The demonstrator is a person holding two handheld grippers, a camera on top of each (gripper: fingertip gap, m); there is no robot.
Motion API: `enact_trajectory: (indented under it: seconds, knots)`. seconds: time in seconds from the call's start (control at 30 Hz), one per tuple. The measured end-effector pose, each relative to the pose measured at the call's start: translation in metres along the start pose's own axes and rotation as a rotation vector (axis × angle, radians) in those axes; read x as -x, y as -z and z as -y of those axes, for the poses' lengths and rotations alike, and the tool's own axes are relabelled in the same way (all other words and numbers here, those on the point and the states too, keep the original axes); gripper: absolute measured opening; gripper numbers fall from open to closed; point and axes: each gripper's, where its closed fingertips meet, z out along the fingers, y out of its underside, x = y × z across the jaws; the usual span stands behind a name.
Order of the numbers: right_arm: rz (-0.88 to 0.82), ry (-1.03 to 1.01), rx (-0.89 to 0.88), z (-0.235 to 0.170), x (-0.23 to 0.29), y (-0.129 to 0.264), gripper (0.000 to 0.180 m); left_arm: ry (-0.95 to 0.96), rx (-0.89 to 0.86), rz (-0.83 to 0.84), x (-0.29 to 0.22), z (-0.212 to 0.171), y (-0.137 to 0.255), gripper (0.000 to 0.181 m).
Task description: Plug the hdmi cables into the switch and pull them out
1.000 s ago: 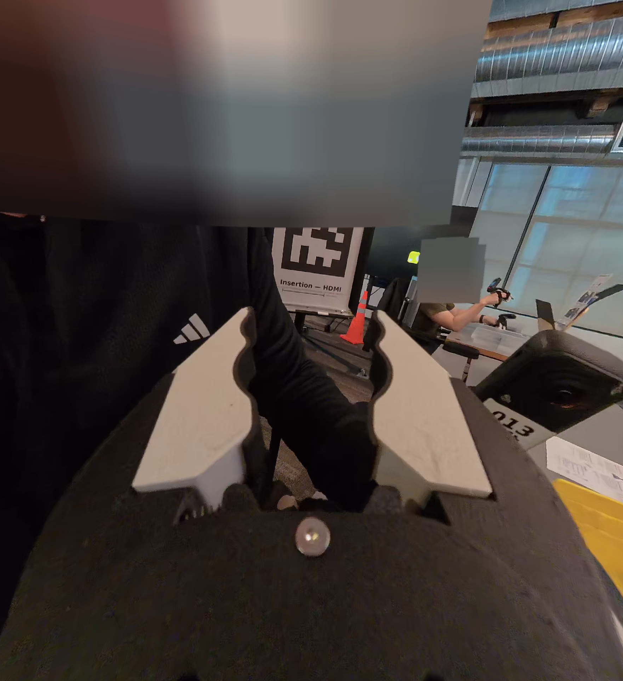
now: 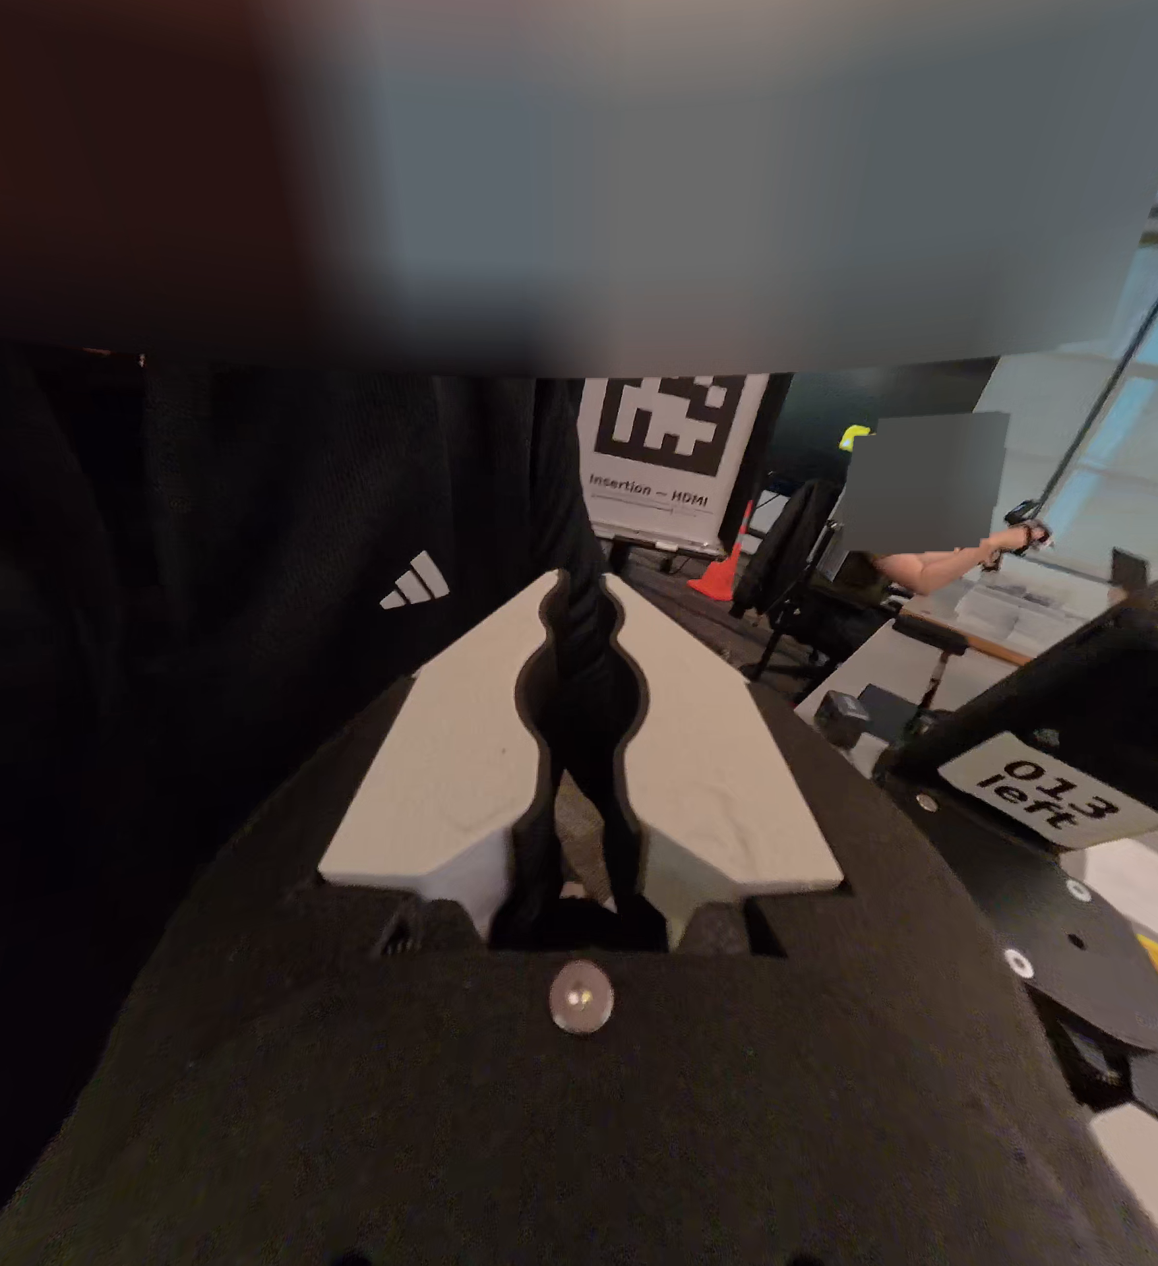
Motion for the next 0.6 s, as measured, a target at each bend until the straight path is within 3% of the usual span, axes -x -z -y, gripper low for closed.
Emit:
enact_trajectory:
  seconds: [0.2, 0.47, 0.6]
  knots:
    - [0.148, 0.056, 0.062, -0.015, 0.029, -0.008, 0.0, -0.034, 0.001, -0.048, -0.016, -0.001, -0.004, 0.006]
    - [0.297, 0.097, 0.141, -0.038, 0.059, -0.022, 0.0, 0.008, 0.029, -0.146, -0.033, -0.003, -0.004, 0.004]
    - [0.291, 0.085, 0.169, -0.045, 0.061, -0.028, 0.0, 0.002, 0.043, -0.173, -0.04, -0.005, -0.006, 0.004]
